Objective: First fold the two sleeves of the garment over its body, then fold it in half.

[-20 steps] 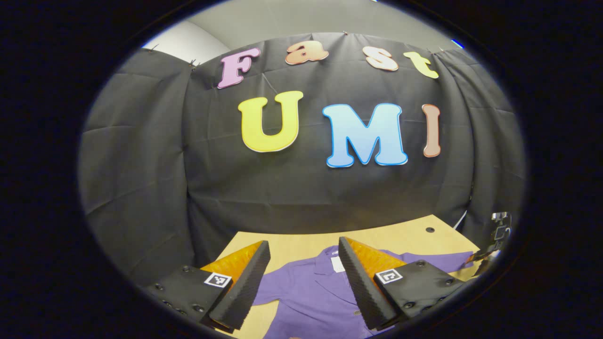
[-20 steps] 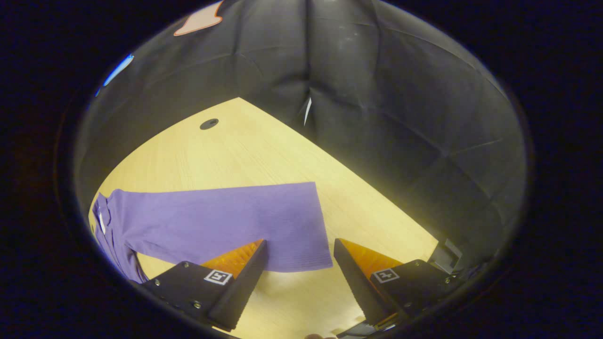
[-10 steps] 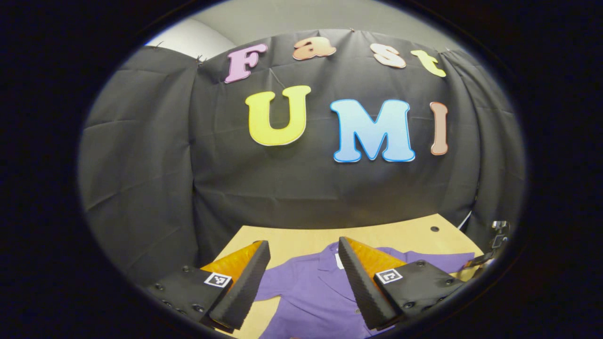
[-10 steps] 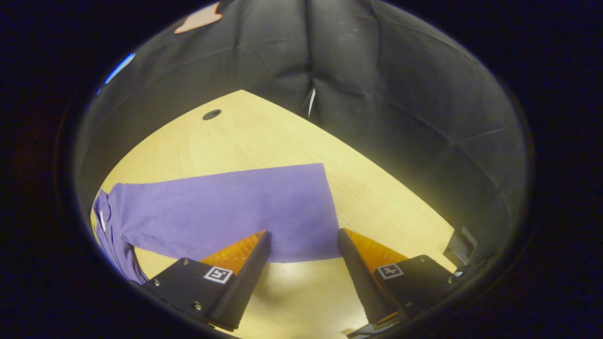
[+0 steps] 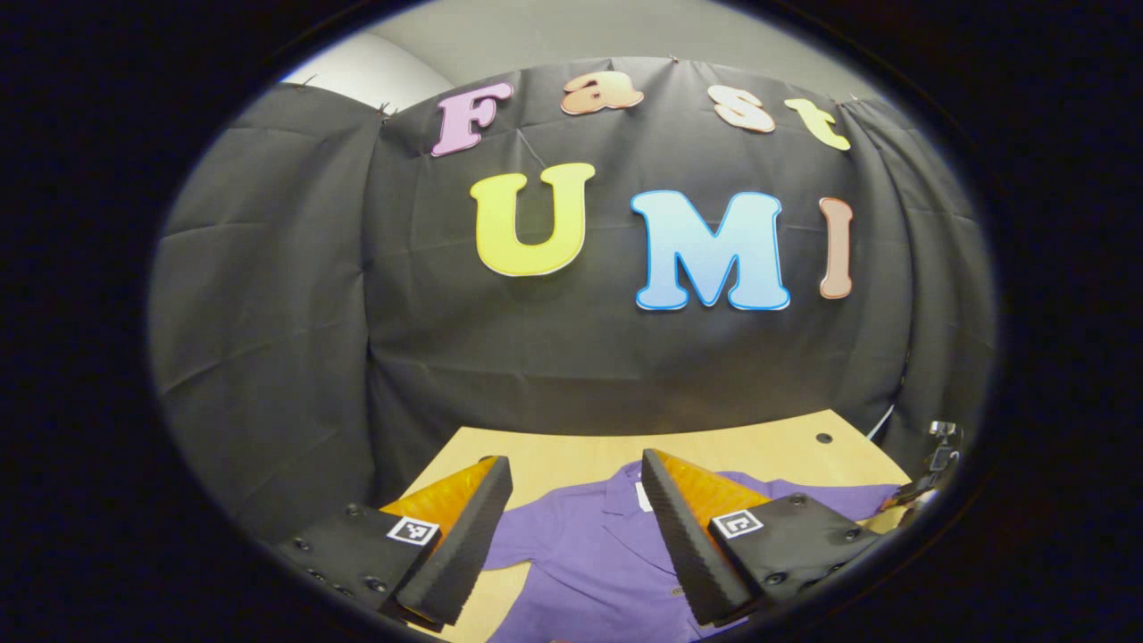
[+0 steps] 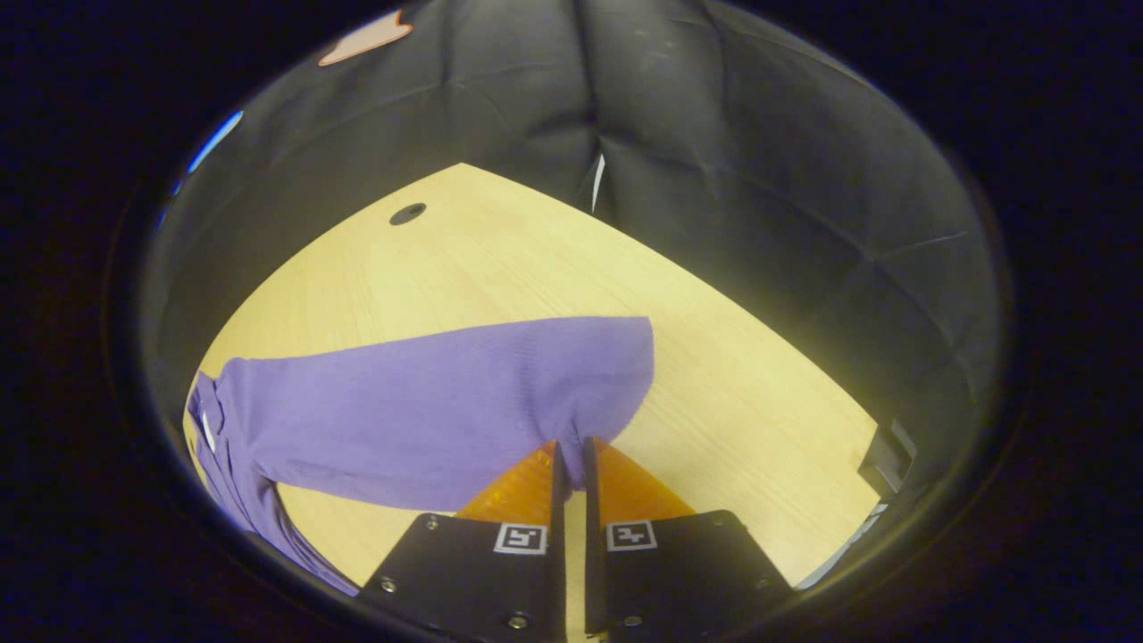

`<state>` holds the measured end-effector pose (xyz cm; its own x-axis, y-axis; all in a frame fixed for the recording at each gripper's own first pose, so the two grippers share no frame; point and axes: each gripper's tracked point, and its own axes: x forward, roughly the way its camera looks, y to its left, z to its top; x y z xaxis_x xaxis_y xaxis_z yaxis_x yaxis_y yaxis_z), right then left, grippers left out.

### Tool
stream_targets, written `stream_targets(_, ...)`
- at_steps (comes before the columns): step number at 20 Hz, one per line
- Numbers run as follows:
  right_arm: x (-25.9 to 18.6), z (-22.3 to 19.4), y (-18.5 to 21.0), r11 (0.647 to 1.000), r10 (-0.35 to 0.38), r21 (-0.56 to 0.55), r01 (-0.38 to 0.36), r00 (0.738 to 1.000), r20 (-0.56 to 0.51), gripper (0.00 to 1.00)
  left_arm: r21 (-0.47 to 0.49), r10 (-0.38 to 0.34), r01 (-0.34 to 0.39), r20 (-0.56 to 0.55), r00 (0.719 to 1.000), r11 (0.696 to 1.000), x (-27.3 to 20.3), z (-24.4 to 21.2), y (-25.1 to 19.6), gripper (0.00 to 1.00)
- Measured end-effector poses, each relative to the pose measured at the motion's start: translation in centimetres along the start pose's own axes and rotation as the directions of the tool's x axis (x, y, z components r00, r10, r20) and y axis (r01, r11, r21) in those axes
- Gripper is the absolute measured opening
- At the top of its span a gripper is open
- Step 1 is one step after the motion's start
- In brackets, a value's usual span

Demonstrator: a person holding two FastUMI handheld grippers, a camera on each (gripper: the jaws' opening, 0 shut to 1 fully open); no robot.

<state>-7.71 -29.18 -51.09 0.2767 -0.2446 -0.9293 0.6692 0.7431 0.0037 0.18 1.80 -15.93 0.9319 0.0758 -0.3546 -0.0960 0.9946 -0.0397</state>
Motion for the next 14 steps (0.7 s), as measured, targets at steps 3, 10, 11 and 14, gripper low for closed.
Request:
stream_targets(3, -0.2, 0.1, 0.3, 1.0, -0.002, -0.001, 0.002, 1.0, -0.025, 0.1, -0.005, 0.005, -0.005, -0.003, 1.0, 1.0, -0.1, -0.2, 0.5, 0.98)
stream_targets(10, -2.1, 2.2, 4.8, 0.993, 0.075, 0.09, -0.078, 0.997, 0.033, 0.02, 0.006, 0.019, -0.019, -0.008, 1.0, 1.0, -0.2, -0.4, 2.0, 0.95)
stream_targets(11, -2.5, 2.3, 6.0, 0.992, 0.096, 0.077, -0.099, 0.994, 0.042, 0.02, 0.005, 0.022, -0.022, -0.008, 1.0, 1.0, -0.2, -0.5, 2.3, 0.98)
stream_targets(14, -3.8, 2.4, 10.3, 0.984, 0.175, 0.021, -0.177, 0.983, 0.057, 0.02, -0.005, 0.032, -0.032, -0.013, 0.999, 0.999, -0.5, -0.9, 3.3, 0.98)
